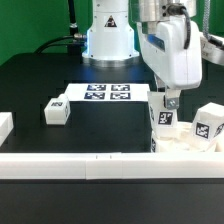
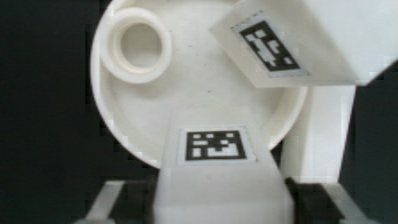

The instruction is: Assemble stool

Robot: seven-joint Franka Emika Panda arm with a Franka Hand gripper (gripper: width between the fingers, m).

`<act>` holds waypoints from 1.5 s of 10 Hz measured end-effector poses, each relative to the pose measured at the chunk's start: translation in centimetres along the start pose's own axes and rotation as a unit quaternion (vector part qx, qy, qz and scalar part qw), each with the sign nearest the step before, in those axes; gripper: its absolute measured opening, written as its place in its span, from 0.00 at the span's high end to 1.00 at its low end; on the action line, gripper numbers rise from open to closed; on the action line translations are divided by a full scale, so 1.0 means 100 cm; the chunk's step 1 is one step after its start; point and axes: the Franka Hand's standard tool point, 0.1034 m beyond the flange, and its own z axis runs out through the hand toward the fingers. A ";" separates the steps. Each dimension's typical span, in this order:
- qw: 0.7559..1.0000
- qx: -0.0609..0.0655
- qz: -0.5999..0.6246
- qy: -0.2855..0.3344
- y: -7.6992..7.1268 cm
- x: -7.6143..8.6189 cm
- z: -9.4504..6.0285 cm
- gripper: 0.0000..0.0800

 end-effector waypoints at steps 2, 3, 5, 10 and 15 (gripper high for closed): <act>0.999 0.001 0.044 -0.002 0.000 0.000 0.000 0.58; 0.996 0.009 0.086 -0.008 -0.002 0.001 0.000 0.58; 0.978 0.042 0.204 -0.028 -0.002 0.006 0.002 0.58; 0.911 0.075 0.399 -0.069 -0.001 0.005 0.003 0.58; 0.930 0.059 0.352 -0.093 -0.005 -0.006 -0.020 0.21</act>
Offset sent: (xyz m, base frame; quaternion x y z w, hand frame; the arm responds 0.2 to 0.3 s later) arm -0.0087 -0.0167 -0.0071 0.0687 -0.0242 0.3138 0.9467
